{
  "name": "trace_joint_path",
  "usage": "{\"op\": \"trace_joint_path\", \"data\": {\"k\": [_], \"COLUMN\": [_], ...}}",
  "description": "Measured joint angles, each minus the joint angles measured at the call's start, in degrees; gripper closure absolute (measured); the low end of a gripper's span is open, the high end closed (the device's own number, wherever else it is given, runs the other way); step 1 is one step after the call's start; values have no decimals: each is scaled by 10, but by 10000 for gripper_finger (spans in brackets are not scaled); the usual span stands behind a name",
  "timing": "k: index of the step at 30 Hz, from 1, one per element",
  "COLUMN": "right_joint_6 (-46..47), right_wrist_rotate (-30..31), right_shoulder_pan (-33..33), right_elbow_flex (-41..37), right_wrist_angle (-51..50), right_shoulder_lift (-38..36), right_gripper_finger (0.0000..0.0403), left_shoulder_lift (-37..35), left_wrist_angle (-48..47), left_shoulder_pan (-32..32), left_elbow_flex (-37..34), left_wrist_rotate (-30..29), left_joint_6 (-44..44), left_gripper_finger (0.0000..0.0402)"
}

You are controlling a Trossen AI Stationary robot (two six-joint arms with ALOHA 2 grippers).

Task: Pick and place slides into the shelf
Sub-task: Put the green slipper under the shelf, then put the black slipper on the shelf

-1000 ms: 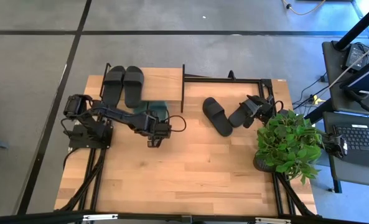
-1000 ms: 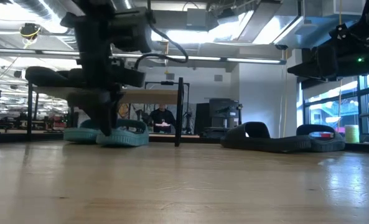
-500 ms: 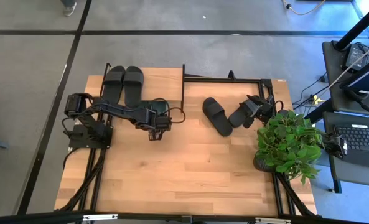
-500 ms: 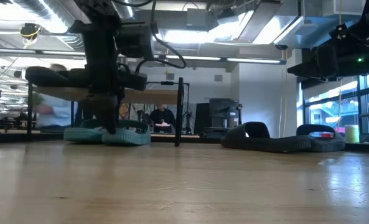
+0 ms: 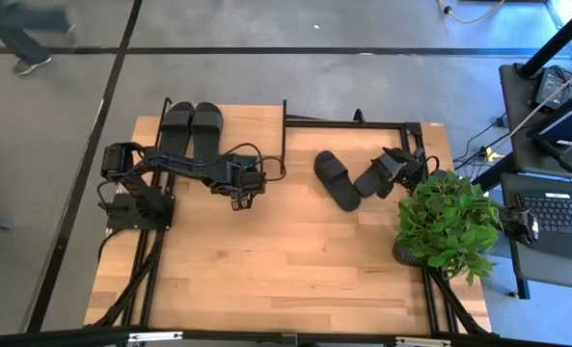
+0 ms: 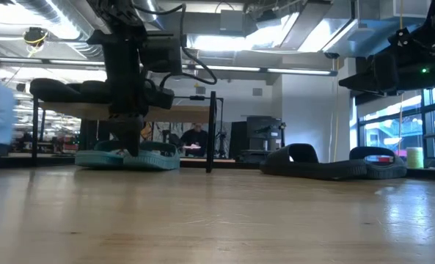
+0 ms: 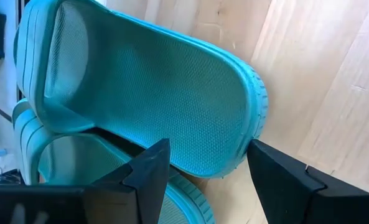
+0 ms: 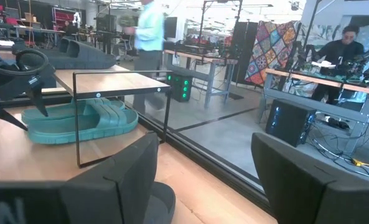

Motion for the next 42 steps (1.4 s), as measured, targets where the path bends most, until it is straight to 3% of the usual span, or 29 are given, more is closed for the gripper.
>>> {"op": "trace_joint_path", "data": {"k": [9, 15, 23, 27, 33, 42], "right_joint_6": [0, 1, 2, 1, 1, -2], "right_wrist_rotate": [0, 0, 0, 0, 0, 0], "right_shoulder_pan": [0, 0, 0, 0, 0, 0], "right_elbow_flex": [0, 0, 0, 0, 0, 0], "right_wrist_angle": [0, 0, -1, -2, -2, -2], "right_shoulder_lift": [0, 0, 0, 0, 0, 0], "right_gripper_finger": [146, 146, 146, 146, 146, 146], "left_shoulder_lift": [0, -5, -118, -208, -331, -440], "left_wrist_angle": [-27, -119, -110, -17, 204, 444], "left_shoulder_pan": [-32, -66, -119, -138, -148, -148], "left_elbow_flex": [24, 84, 89, 50, -85, -263], "left_wrist_rotate": [28, 33, 9, 19, 121, 217], "left_joint_6": [-1, -34, -50, -34, 18, 30], "left_gripper_finger": [196, 196, 196, 196, 196, 196]}}
